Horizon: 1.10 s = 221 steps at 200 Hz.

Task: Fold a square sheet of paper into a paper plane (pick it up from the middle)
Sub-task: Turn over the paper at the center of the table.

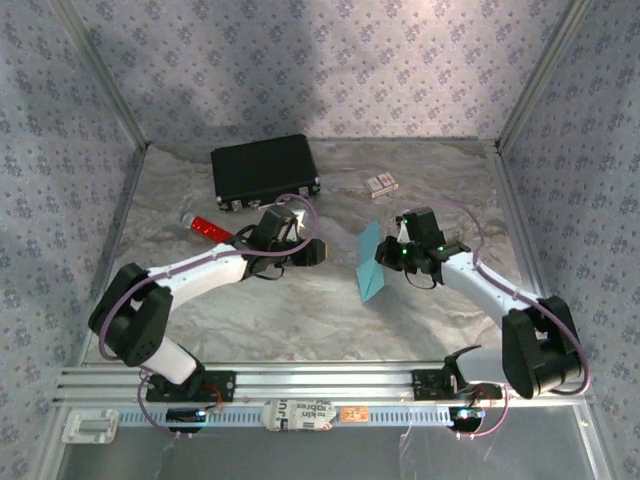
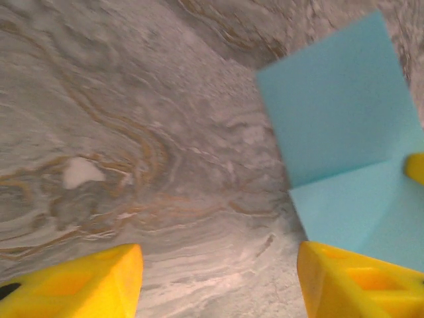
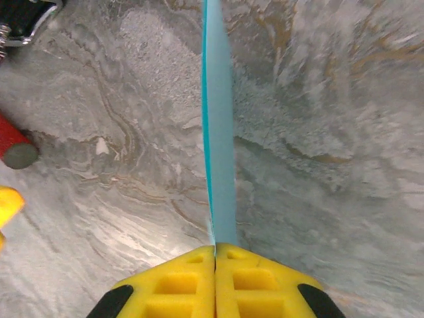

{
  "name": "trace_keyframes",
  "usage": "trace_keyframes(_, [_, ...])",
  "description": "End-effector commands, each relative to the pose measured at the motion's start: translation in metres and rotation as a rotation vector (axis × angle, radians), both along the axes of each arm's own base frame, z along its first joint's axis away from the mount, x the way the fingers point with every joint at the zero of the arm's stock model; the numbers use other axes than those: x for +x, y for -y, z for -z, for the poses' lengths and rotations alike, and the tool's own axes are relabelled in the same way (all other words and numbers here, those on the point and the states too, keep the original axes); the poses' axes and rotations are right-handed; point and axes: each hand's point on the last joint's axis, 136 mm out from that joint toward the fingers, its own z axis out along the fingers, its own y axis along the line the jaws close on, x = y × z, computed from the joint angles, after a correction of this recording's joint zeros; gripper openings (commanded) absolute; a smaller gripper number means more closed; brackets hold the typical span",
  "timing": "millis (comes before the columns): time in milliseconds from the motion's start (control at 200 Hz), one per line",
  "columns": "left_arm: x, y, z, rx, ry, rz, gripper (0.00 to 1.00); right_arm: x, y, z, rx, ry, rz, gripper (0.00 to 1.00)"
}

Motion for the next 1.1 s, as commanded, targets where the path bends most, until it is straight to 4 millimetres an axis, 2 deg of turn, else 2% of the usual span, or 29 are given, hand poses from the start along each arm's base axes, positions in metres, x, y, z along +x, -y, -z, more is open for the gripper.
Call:
trace_keyframes(0, [0.010, -0.018, -0.014, 0.007, 0.075, -0.072, 0.65, -0.019, 0.026, 0.005, -0.204, -0.038, -0.023, 0.08])
trace_keyframes(140, [0.012, -0.034, -0.021, -0.019, 0.114, -0.134, 0.68, -0.018, 0.031, -0.005, -0.275, -0.020, -0.006, 0.08])
trace_keyframes(230, [0.012, -0.051, -0.026, 0.008, 0.161, -0.200, 0.69, -0.018, 0.034, -0.011, -0.343, -0.005, -0.006, 0.08])
trace_keyframes(400, [0.010, -0.077, -0.033, 0.015, 0.232, -0.289, 0.79, -0.022, 0.045, -0.017, -0.504, -0.008, -0.007, 0.06])
trace_keyframes(630, [0.008, -0.092, -0.026, 0.026, 0.233, -0.314, 0.87, -0.020, 0.069, -0.029, -0.811, -0.003, 0.034, 0.07])
trace_keyframes(745, [0.008, -0.103, -0.013, 0.071, 0.184, -0.339, 0.89, -0.016, 0.074, -0.034, -0.962, 0.001, 0.032, 0.07])
trace_keyframes(879, [0.007, -0.113, -0.009, 0.070, 0.165, -0.369, 0.92, -0.011, 0.059, -0.031, -1.037, 0.015, -0.008, 0.07])
trace_keyframes(989, [0.006, -0.123, -0.010, 0.060, 0.154, -0.400, 0.92, -0.011, 0.038, -0.016, -1.072, 0.017, -0.064, 0.07])
trace_keyframes(1019, [0.005, -0.126, -0.008, 0.063, 0.143, -0.411, 0.92, -0.005, 0.026, -0.021, -1.060, 0.040, -0.070, 0.07])
trace_keyframes(1099, [0.004, -0.136, -0.004, 0.079, 0.109, -0.441, 0.92, -0.004, 0.008, -0.009, -1.088, 0.040, -0.115, 0.08])
